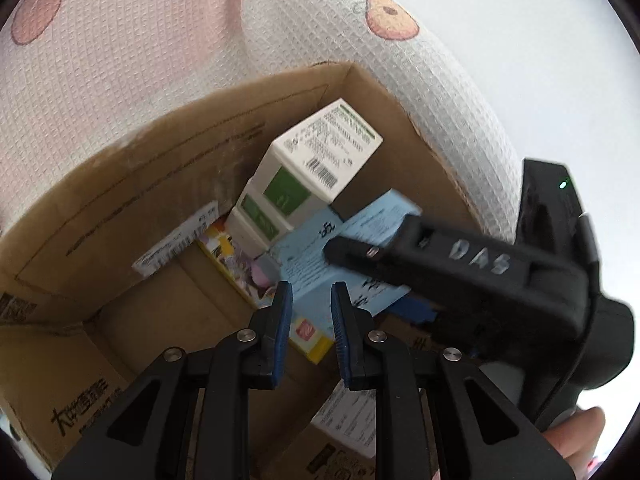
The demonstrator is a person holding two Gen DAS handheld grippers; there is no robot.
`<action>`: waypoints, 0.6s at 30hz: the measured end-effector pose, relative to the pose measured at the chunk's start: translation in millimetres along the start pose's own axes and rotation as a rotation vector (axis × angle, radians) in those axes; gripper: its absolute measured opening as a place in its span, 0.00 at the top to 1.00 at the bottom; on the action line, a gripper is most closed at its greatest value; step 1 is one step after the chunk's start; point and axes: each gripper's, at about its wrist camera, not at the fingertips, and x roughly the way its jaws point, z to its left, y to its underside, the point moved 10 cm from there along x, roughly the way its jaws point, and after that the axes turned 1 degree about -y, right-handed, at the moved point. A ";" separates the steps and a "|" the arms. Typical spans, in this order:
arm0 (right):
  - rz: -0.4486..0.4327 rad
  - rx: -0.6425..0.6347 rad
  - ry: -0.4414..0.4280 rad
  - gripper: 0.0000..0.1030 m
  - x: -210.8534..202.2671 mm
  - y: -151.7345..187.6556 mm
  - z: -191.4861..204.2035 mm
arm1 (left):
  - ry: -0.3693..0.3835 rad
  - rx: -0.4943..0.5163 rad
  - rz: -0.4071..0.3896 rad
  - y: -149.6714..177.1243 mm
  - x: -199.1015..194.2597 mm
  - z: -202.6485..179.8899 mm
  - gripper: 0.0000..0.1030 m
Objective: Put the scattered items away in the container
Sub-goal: 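Lower the light-blue box into the cardboard box and open the right gripper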
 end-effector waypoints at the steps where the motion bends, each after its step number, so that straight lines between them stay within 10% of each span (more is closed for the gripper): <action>1: 0.003 0.003 0.009 0.41 1.9 -1.6 -1.5 | -0.002 -0.008 0.013 -0.4 3.7 0.1 0.76; 18: 0.035 -0.009 0.045 0.40 16.6 -15.3 -13.8 | -0.027 -0.138 0.041 0.9 35.4 25.7 0.72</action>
